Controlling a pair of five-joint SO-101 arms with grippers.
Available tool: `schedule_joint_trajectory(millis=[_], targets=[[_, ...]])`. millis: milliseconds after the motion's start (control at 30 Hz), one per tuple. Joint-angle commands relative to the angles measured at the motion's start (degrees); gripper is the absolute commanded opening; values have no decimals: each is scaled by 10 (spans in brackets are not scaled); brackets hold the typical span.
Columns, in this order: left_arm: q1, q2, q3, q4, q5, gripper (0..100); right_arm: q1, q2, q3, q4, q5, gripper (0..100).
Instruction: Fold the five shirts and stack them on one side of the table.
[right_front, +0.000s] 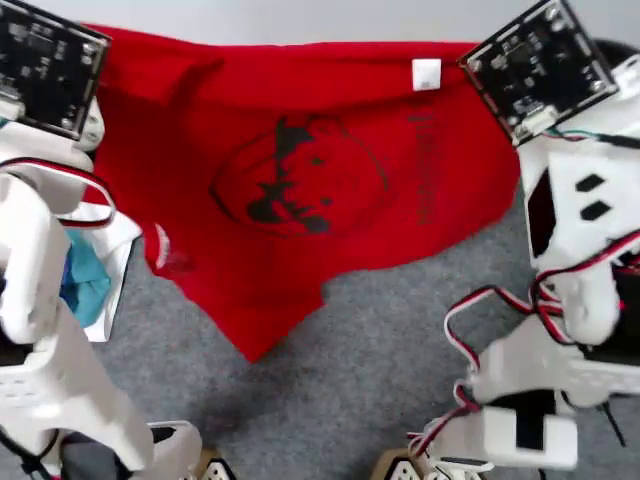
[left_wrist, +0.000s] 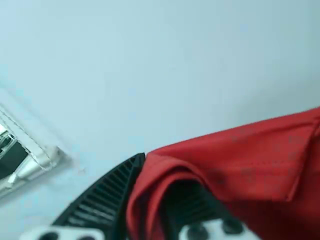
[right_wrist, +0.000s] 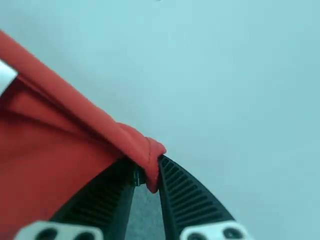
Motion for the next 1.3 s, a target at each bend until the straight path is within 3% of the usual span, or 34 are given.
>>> schedule_joint_trajectory(millis=[0, 333, 500, 900, 1100, 1267], targets=[[2, 12, -67, 6, -3, 5, 11, -79, 120, 22, -6, 11], [2, 11, -153, 111, -3, 5, 13, -252, 346, 21, -6, 11], [1, 11, -219, 147, -3, 5, 14, -305, 375, 22, -6, 11], [-4, 7, -421, 143, -5, 5, 47, -429, 398, 19, -6, 11], [-4, -19, -346, 171, -6, 5, 46, -441, 429, 19, -5, 11], [1, -36, -150, 170, -4, 5, 35, -441, 571, 8, -3, 11]])
